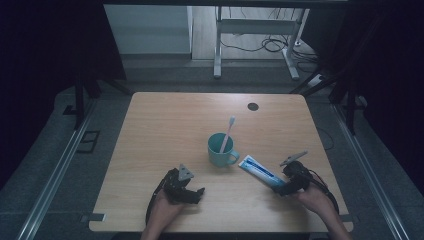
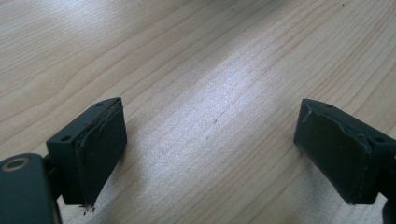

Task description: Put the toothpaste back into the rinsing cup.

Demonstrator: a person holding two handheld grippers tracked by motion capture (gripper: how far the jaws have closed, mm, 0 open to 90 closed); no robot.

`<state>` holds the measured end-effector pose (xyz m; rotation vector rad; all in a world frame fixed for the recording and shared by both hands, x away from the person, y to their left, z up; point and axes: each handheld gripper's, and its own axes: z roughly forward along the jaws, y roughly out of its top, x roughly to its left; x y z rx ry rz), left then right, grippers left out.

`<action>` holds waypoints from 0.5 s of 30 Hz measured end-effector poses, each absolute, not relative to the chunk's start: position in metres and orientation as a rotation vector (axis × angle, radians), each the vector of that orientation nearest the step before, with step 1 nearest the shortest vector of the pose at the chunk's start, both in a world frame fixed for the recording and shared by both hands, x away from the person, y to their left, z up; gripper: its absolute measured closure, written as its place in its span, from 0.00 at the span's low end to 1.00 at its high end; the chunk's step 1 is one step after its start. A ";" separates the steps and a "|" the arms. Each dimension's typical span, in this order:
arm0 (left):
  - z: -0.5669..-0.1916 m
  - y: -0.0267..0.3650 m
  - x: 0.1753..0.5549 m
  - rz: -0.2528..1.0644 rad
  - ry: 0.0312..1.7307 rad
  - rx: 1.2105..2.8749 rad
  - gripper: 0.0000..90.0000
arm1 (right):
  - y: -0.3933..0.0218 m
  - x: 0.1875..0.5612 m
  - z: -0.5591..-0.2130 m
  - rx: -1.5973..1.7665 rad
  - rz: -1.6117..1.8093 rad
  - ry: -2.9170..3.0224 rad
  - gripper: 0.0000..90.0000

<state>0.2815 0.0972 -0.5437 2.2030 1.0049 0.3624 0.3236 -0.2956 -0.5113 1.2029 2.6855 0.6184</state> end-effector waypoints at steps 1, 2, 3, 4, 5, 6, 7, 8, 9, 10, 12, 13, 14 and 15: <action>-0.544 0.097 0.281 0.362 1.005 2.203 0.11 | -0.295 0.325 -0.511 1.217 0.617 2.696 0.15; -0.544 0.097 0.281 0.363 1.005 2.203 0.11 | -0.293 0.326 -0.511 1.222 0.612 2.706 0.15; -0.544 0.097 0.281 0.363 1.005 2.203 0.11 | -0.292 0.327 -0.511 1.217 0.603 2.714 0.15; -0.544 0.097 0.281 0.362 1.005 2.203 0.11 | -0.290 0.328 -0.511 1.212 0.585 2.723 0.15; -0.544 0.097 0.281 0.362 1.005 2.203 0.11 | -0.288 0.329 -0.511 1.195 0.568 2.734 0.15; -0.544 0.097 0.281 0.362 1.005 2.203 0.11 | -0.286 0.330 -0.510 1.183 0.558 2.743 0.16; -0.544 0.097 0.281 0.362 1.005 2.203 0.11 | -0.284 0.332 -0.510 1.168 0.538 2.759 0.19; -0.544 0.097 0.281 0.362 1.005 2.203 0.11 | -0.281 0.333 -0.510 1.160 0.523 2.768 0.20; -0.544 0.097 0.281 0.362 1.005 2.203 0.11 | -0.279 0.335 -0.510 1.158 0.510 2.769 0.21; -0.544 0.097 0.281 0.362 1.005 2.203 0.11 | -0.278 0.337 -0.510 1.152 0.503 2.769 0.22; -0.544 0.097 0.281 0.362 1.005 2.203 0.11 | -0.275 0.340 -0.509 1.153 0.494 2.772 0.28; -0.544 0.097 0.281 0.363 1.005 2.202 0.11 | -0.273 0.341 -0.508 1.154 0.493 2.775 0.30; -0.544 0.097 0.281 0.363 1.005 2.202 0.11 | -0.272 0.343 -0.508 1.142 0.483 2.781 0.32; -0.544 0.097 0.281 0.362 1.006 2.205 0.11 | -0.270 0.344 -0.507 1.131 0.466 2.785 0.33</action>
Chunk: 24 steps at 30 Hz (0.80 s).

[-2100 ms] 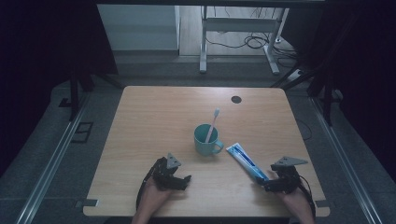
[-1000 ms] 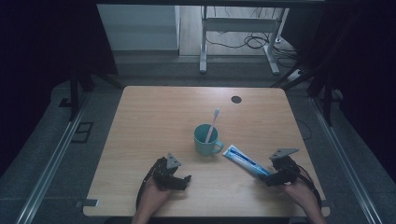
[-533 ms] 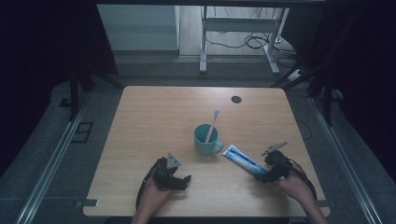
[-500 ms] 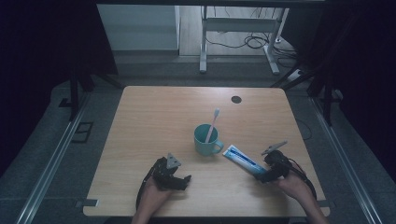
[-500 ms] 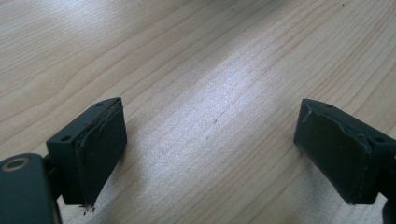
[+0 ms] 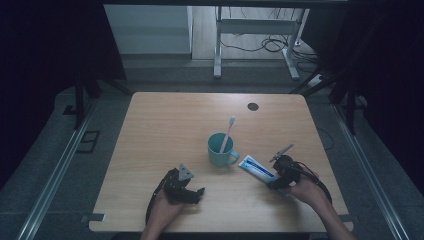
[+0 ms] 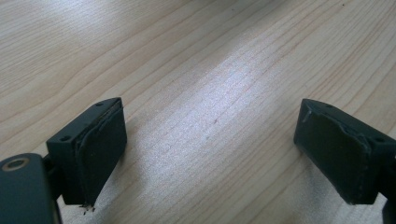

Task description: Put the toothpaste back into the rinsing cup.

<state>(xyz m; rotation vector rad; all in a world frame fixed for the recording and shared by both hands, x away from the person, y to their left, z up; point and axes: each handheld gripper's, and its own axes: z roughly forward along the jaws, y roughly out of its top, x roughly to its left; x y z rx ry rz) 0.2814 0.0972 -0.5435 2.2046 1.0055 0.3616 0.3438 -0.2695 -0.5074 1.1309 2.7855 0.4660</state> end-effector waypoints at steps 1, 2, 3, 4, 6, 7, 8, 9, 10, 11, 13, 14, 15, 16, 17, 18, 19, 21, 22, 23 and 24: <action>-0.544 0.097 0.281 0.362 1.005 2.205 0.11 | -0.267 0.344 -0.507 1.118 0.449 2.788 0.34; -0.544 0.097 0.281 0.361 1.006 2.205 0.11 | -0.264 0.345 -0.507 1.106 0.427 2.795 0.35; -0.544 0.097 0.281 0.361 1.005 2.205 0.11 | -0.262 0.346 -0.506 1.100 0.418 2.800 0.37; -0.544 0.097 0.281 0.361 1.006 2.205 0.11 | -0.261 0.346 -0.506 1.093 0.413 2.808 0.39; -0.544 0.097 0.281 0.362 1.006 2.205 0.11 | -0.258 0.348 -0.505 1.080 0.394 2.824 0.43; -0.544 0.097 0.281 0.361 1.006 2.205 0.11 | -0.257 0.349 -0.504 1.072 0.380 2.834 0.45; -0.544 0.097 0.281 0.361 1.006 2.204 0.11 | -0.255 0.349 -0.504 1.055 0.369 2.843 0.47; -0.544 0.097 0.281 0.362 1.006 2.205 0.11 | -0.253 0.350 -0.503 1.053 0.355 2.854 0.50; -0.544 0.097 0.281 0.361 1.006 2.205 0.11 | -0.252 0.350 -0.503 1.038 0.341 2.866 0.53; -0.544 0.097 0.281 0.362 1.006 2.205 0.11 | -0.250 0.351 -0.502 1.026 0.328 2.878 0.54; -0.544 0.097 0.281 0.361 1.005 2.205 0.11 | -0.247 0.352 -0.501 1.034 0.299 2.884 0.55; -0.544 0.097 0.281 0.361 1.006 2.205 0.11 | -0.247 0.353 -0.501 1.031 0.289 2.889 0.56; -0.544 0.097 0.281 0.362 1.006 2.205 0.11 | -0.246 0.354 -0.501 1.031 0.282 2.892 0.57; -0.544 0.097 0.281 0.362 1.005 2.205 0.11 | -0.246 0.354 -0.501 1.027 0.281 2.894 0.58; -0.544 0.097 0.281 0.362 1.006 2.205 0.11 | -0.246 0.354 -0.500 1.038 0.281 2.894 0.60; -0.544 0.097 0.281 0.361 1.006 2.204 0.11 | -0.247 0.354 -0.500 1.034 0.293 2.889 0.62; -0.544 0.097 0.281 0.362 1.006 2.204 0.11 | -0.248 0.354 -0.500 1.026 0.311 2.886 0.64; -0.544 0.097 0.281 0.361 1.006 2.204 0.11 | -0.250 0.354 -0.499 1.035 0.350 2.877 0.69; -0.544 0.097 0.281 0.362 1.006 2.205 0.11 | -0.252 0.354 -0.498 1.043 0.372 2.870 0.70; -0.544 0.097 0.281 0.361 1.006 2.204 0.11 | -0.253 0.354 -0.498 1.054 0.393 2.865 0.71; -0.544 0.097 0.281 0.362 1.006 2.204 0.11 | -0.255 0.354 -0.498 1.052 0.404 2.867 0.72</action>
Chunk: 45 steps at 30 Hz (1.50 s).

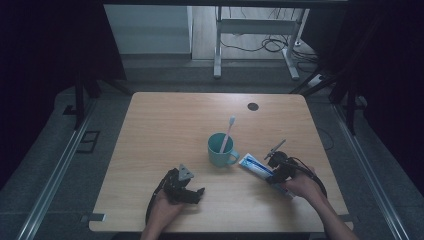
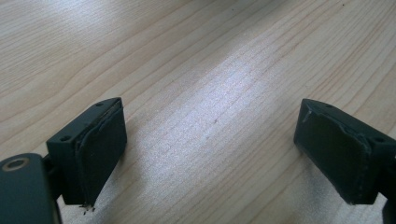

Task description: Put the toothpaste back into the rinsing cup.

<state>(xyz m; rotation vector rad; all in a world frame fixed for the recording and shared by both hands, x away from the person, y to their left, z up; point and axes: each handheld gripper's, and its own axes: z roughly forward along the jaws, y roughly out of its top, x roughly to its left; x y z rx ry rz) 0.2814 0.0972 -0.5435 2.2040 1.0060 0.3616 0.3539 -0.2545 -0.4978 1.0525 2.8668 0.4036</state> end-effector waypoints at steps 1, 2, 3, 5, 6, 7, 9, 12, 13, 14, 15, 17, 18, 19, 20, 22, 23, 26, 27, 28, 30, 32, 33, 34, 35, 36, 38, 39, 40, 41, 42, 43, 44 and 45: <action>-0.544 0.097 0.281 0.362 1.006 2.204 0.11 | -0.255 0.354 -0.498 1.066 0.414 2.863 0.73; -0.544 0.097 0.281 0.361 1.006 2.204 0.11 | -0.256 0.354 -0.497 1.070 0.427 2.861 0.74; -0.544 0.097 0.281 0.361 1.006 2.204 0.11 | -0.258 0.354 -0.497 1.071 0.439 2.856 0.75; -0.544 0.097 0.281 0.362 1.006 2.204 0.11 | -0.259 0.353 -0.497 1.099 0.460 2.843 0.76; -0.544 0.097 0.281 0.362 1.006 2.204 0.11 | -0.260 0.354 -0.497 1.110 0.472 2.837 0.77; -0.544 0.097 0.281 0.362 1.006 2.204 0.11 | -0.261 0.353 -0.497 1.120 0.481 2.831 0.77; -0.544 0.097 0.281 0.362 1.006 2.204 0.11 | -0.263 0.352 -0.497 1.120 0.504 2.823 0.78; -0.544 0.097 0.281 0.362 1.006 2.204 0.11 | -0.264 0.349 -0.497 1.119 0.530 2.806 0.78; -0.544 0.097 0.281 0.363 1.006 2.202 0.11 | -0.265 0.349 -0.497 1.119 0.537 2.800 0.78; -0.544 0.097 0.281 0.362 1.006 2.203 0.11 | -0.266 0.347 -0.497 1.118 0.550 2.787 0.78; -0.544 0.097 0.281 0.362 1.006 2.203 0.11 | -0.266 0.347 -0.497 1.116 0.557 2.779 0.79; -0.544 0.097 0.281 0.362 1.005 2.202 0.11 | -0.268 0.345 -0.497 1.117 0.584 2.755 0.79; -0.544 0.097 0.281 0.363 1.005 2.202 0.11 | -0.268 0.344 -0.497 1.118 0.599 2.748 0.79; -0.544 0.097 0.281 0.363 1.005 2.203 0.11 | -0.269 0.343 -0.497 1.118 0.610 2.740 0.79; -0.544 0.097 0.281 0.363 1.005 2.203 0.11 | -0.269 0.343 -0.497 1.120 0.618 2.736 0.79; -0.544 0.097 0.281 0.363 1.006 2.204 0.11 | -0.270 0.342 -0.496 1.120 0.634 2.729 0.79; -0.544 0.097 0.281 0.363 1.005 2.203 0.11 | -0.270 0.342 -0.496 1.121 0.642 2.725 0.79; -0.543 0.098 0.282 0.363 1.002 2.209 0.11 | -0.272 0.342 -0.495 1.135 0.675 2.715 0.80; -0.544 0.097 0.281 0.363 1.005 2.203 0.11 | -0.273 0.342 -0.495 1.141 0.688 2.713 0.80; -0.544 0.097 0.281 0.363 1.005 2.203 0.11 | -0.273 0.342 -0.495 1.144 0.695 2.708 0.80; -0.544 0.097 0.281 0.363 1.004 2.205 0.11 | -0.274 0.342 -0.493 1.144 0.704 2.700 0.80; -0.543 0.098 0.282 0.363 1.002 2.208 0.11 | -0.275 0.342 -0.492 1.143 0.718 2.691 0.80; -0.543 0.098 0.282 0.363 1.001 2.209 0.11 | -0.275 0.341 -0.491 1.139 0.726 2.688 0.80; -0.544 0.097 0.281 0.363 1.005 2.203 0.11 | -0.275 0.341 -0.489 1.132 0.736 2.681 0.80; -0.544 0.097 0.281 0.363 1.004 2.204 0.11 | -0.275 0.341 -0.487 1.133 0.745 2.677 0.80; -0.543 0.098 0.282 0.363 1.000 2.212 0.11 | -0.276 0.340 -0.486 1.128 0.753 2.675 0.80; -0.543 0.098 0.282 0.364 1.002 2.211 0.11 | -0.276 0.340 -0.481 1.115 0.779 2.663 0.80; -0.543 0.098 0.282 0.363 1.002 2.211 0.11 | -0.276 0.339 -0.479 1.114 0.794 2.656 0.80; -0.543 0.098 0.282 0.362 1.002 2.211 0.11 | -0.276 0.339 -0.476 1.108 0.811 2.650 0.80; -0.543 0.098 0.282 0.364 1.002 2.211 0.11 | -0.277 0.339 -0.474 1.102 0.833 2.646 0.80; -0.543 0.098 0.282 0.363 1.002 2.209 0.11 | -0.278 0.339 -0.473 1.099 0.850 2.644 0.80; -0.543 0.098 0.282 0.361 1.002 2.210 0.11 | -0.278 0.339 -0.470 1.099 0.870 2.635 0.80; -0.543 0.098 0.282 0.361 1.002 2.210 0.11 | -0.278 0.338 -0.467 1.090 0.883 2.628 0.80; -0.543 0.098 0.282 0.361 1.002 2.210 0.11 | -0.278 0.338 -0.467 1.090 0.883 2.628 0.80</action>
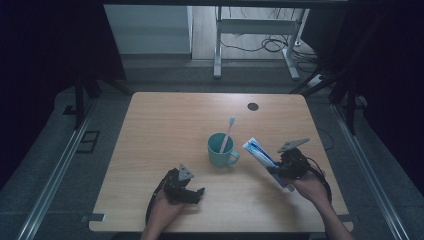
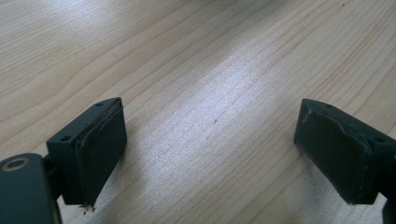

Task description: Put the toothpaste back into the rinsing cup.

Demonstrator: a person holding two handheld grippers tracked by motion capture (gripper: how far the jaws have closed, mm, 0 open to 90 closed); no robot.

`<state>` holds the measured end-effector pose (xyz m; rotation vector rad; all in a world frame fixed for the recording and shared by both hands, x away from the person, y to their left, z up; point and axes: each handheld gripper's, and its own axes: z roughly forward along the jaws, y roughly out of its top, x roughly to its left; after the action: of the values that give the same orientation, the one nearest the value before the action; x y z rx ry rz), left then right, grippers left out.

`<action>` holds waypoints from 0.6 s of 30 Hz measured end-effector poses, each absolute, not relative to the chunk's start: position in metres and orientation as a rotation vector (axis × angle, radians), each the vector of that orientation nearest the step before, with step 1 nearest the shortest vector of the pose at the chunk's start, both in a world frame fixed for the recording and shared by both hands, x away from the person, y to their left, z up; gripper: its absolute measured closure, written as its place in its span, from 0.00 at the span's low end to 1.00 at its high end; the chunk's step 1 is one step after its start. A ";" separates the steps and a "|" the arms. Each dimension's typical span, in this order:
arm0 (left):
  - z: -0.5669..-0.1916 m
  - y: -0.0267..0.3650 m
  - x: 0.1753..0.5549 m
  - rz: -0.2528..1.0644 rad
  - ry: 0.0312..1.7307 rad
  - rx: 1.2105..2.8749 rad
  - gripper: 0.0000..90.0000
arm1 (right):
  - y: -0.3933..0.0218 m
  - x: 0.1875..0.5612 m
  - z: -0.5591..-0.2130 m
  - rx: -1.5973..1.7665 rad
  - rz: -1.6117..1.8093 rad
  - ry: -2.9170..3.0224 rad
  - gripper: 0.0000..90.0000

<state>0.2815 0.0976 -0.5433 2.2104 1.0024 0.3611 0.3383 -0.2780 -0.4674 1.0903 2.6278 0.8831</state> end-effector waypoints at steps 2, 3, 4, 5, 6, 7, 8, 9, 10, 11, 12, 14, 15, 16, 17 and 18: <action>-0.543 0.098 0.282 0.362 1.000 2.214 0.11 | -0.280 0.338 -0.461 1.083 0.929 2.606 0.80; -0.543 0.098 0.282 0.362 1.000 2.214 0.11 | -0.280 0.338 -0.459 1.083 0.946 2.601 0.80; -0.543 0.098 0.282 0.362 1.000 2.214 0.11 | -0.281 0.338 -0.458 1.083 0.967 2.594 0.80; -0.543 0.098 0.282 0.362 1.000 2.214 0.11 | -0.282 0.338 -0.457 1.086 0.981 2.587 0.80; -0.543 0.098 0.282 0.365 0.999 2.215 0.11 | -0.283 0.338 -0.455 1.088 0.997 2.581 0.80; -0.543 0.098 0.282 0.365 0.999 2.215 0.11 | -0.283 0.338 -0.454 1.085 1.020 2.573 0.80; -0.543 0.098 0.282 0.366 0.998 2.216 0.11 | -0.284 0.337 -0.452 1.082 1.033 2.564 0.80; -0.543 0.098 0.282 0.367 0.994 2.217 0.11 | -0.284 0.337 -0.451 1.075 1.041 2.558 0.80; -0.543 0.098 0.282 0.368 0.994 2.217 0.11 | -0.284 0.336 -0.450 1.074 1.054 2.548 0.80; -0.543 0.098 0.282 0.368 0.993 2.218 0.11 | -0.284 0.335 -0.448 1.066 1.068 2.537 0.80; -0.543 0.098 0.282 0.368 0.994 2.216 0.11 | -0.284 0.335 -0.446 1.063 1.088 2.525 0.80; -0.543 0.098 0.282 0.369 0.995 2.215 0.11 | -0.284 0.334 -0.443 1.055 1.122 2.502 0.80; -0.543 0.098 0.282 0.367 0.998 2.214 0.11 | -0.284 0.334 -0.441 1.048 1.132 2.496 0.80; -0.543 0.098 0.282 0.367 0.999 2.213 0.11 | -0.284 0.334 -0.439 1.040 1.146 2.486 0.80; -0.543 0.098 0.282 0.367 0.999 2.213 0.11 | -0.284 0.334 -0.439 1.040 1.146 2.486 0.80; -0.543 0.098 0.282 0.369 0.995 2.215 0.11 | -0.283 0.334 -0.437 1.033 1.163 2.477 0.80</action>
<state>0.2820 0.0979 -0.5432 2.2150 0.9954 0.3686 0.3337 -0.2832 -0.4367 1.0329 2.4768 1.1630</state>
